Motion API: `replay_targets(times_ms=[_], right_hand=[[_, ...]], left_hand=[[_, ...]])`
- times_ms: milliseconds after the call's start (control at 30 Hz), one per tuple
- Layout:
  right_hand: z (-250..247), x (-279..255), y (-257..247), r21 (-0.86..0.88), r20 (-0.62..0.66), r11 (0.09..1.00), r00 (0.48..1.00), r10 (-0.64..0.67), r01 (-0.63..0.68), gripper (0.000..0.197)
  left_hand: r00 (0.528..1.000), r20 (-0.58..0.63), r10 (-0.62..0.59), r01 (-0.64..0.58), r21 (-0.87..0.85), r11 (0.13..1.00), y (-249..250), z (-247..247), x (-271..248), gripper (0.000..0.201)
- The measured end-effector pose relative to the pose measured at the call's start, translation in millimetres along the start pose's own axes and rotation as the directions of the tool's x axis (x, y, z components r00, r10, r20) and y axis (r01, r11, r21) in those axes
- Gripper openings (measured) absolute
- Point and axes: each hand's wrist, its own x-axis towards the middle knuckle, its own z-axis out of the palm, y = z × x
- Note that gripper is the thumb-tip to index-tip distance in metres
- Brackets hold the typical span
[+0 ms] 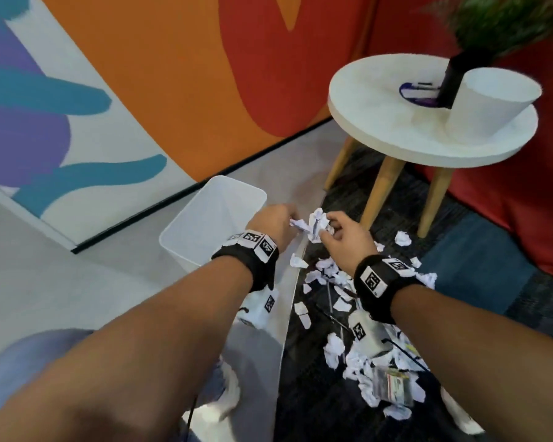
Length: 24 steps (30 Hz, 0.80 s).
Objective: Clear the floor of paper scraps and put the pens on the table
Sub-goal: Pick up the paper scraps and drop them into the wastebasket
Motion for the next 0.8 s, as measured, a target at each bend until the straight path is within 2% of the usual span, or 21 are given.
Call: replay_targets(times_ms=[133,267,500,667,800], right_hand=[[15,5,-44,-0.018,-0.032,0.993,0.993,-0.116,0.116,0.031],[37,8,-84,-0.019,-0.017,0.975,0.975,-0.223,0.223,0.032],[68,14,-121,-0.041,0.066,0.95,0.949,-0.307,0.31,0.031],[86,30,-121,-0.089,0.073,0.954,0.957,-0.28,0.285,0.033],[94,39,-120,-0.111,0.07,0.958,0.964,-0.257,0.264,0.032]], left_hand=[[0.986,-0.139,-0.095,0.093,-0.025,0.995,-36,-48,-11,0.016],[0.952,-0.197,-0.233,0.228,-0.051,0.972,-77,-67,-20,0.024],[0.939,-0.106,-0.327,0.328,-0.011,0.945,-121,-47,-28,0.025],[0.941,0.009,-0.34,0.339,0.017,0.94,-133,-43,-27,0.041],[0.944,0.021,-0.33,0.33,0.021,0.944,-135,-45,-25,0.033]])
